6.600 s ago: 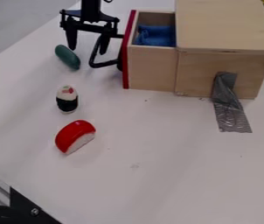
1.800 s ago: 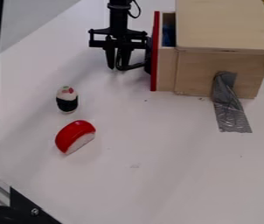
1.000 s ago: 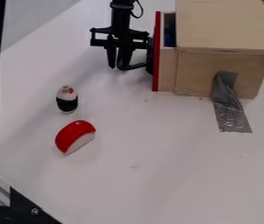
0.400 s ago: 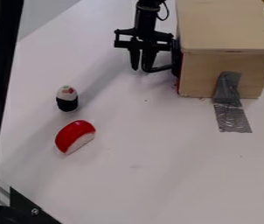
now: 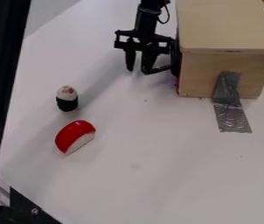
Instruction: Close the drawer
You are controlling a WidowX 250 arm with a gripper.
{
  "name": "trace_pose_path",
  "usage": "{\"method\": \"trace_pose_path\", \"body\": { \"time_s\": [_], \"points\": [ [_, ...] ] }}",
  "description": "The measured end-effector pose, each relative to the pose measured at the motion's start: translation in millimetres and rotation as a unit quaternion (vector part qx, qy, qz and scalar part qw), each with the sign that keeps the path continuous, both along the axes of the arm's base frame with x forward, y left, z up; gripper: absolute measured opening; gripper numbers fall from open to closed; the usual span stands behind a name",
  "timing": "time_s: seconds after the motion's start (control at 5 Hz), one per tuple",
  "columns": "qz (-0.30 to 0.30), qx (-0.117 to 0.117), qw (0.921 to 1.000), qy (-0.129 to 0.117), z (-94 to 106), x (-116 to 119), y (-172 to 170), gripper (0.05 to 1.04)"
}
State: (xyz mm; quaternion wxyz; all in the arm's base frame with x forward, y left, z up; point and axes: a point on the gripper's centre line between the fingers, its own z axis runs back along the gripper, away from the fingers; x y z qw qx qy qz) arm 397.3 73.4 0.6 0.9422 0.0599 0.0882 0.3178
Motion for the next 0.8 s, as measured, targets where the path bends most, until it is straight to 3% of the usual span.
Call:
{"method": "trace_pose_path", "body": {
  "time_s": [0.2, 0.4, 0.8],
  "points": [
    [0.001, 0.001, 1.0, 0.003, 1.0, 0.1, 0.5, 0.867],
    [0.0, 0.003, 1.0, 0.003, 2.0, -0.7, 0.9, 0.969],
    [-0.031, -0.009, 0.9992, 0.023, 7.9, -6.4, -0.5, 0.977]
  ]
}}
